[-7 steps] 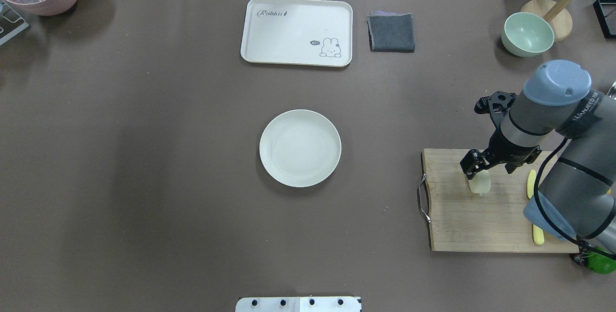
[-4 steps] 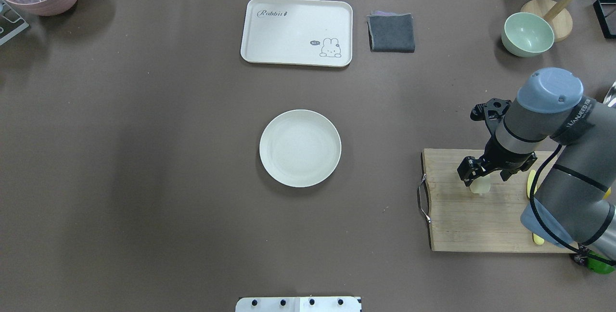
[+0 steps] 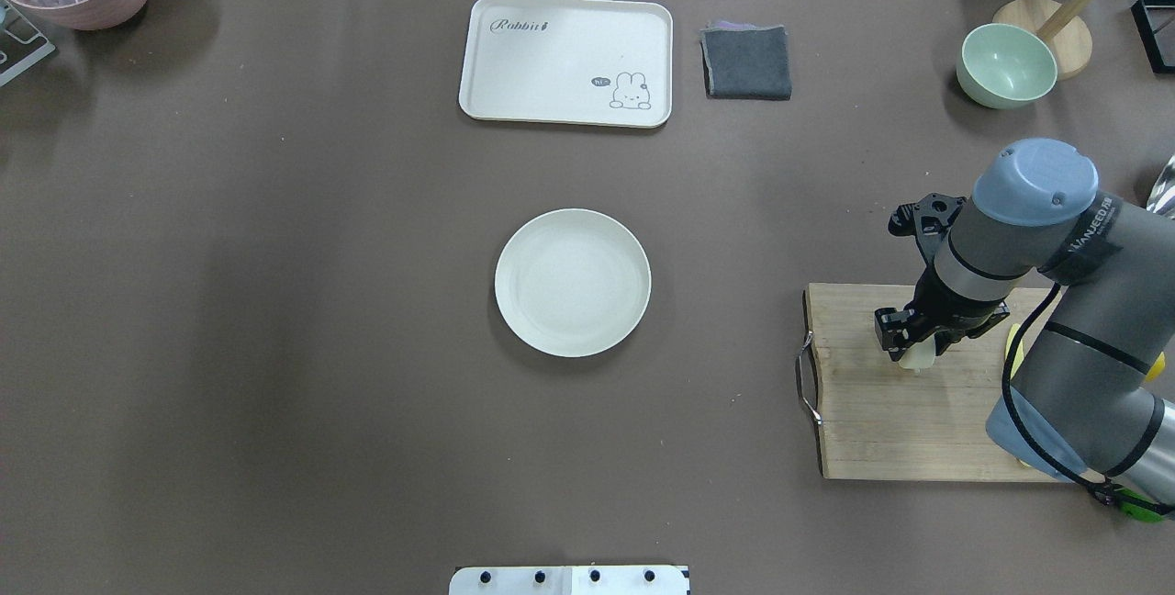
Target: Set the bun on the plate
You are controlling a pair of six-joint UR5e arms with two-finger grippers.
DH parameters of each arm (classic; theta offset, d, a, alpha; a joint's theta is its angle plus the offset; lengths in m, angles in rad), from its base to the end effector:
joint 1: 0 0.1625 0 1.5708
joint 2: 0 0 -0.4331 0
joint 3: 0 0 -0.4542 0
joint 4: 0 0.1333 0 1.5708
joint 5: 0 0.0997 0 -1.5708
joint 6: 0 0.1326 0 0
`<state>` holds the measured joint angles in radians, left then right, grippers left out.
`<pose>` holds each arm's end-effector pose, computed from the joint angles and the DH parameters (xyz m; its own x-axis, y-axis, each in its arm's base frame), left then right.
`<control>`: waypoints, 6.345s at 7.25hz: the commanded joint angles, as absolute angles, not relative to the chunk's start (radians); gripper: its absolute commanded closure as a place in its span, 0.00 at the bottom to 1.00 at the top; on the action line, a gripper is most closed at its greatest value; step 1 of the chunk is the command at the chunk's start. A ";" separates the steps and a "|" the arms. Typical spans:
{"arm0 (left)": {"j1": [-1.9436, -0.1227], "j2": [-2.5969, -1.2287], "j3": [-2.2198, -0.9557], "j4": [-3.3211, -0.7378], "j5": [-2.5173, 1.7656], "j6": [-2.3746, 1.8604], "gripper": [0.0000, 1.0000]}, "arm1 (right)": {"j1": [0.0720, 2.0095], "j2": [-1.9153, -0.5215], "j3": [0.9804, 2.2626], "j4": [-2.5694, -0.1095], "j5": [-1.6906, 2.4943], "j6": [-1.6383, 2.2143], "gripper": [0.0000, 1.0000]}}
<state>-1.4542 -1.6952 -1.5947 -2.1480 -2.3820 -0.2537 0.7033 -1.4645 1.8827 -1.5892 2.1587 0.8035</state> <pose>0.0373 -0.6381 0.5273 0.6297 0.3536 -0.6917 0.0734 0.8593 0.5061 -0.4158 -0.4309 0.4715 0.7650 -0.1087 0.6348 0.2189 0.9709 -0.0975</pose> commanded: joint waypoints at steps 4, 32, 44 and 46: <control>-1.454 -1.661 -1.600 -2.164 -2.382 -0.255 0.02 | 0.777 -1.422 1.950 -1.591 2.152 0.792 1.00; -1.595 -1.664 -1.649 -1.959 -2.402 -0.264 0.02 | 0.760 -0.934 1.586 -1.138 1.979 0.813 0.00; -1.724 -1.888 -1.450 -1.591 -2.399 -0.272 0.02 | 1.416 -1.232 1.632 -1.545 2.295 0.189 0.00; -1.688 -1.898 -1.428 -1.603 -2.405 -0.291 0.02 | 1.434 -1.290 1.628 -1.534 2.298 0.154 0.00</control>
<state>-1.7114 -1.8901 -1.4393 -1.5982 -2.4016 -0.2760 1.4222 -1.2550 1.6282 -1.5391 2.2969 0.1737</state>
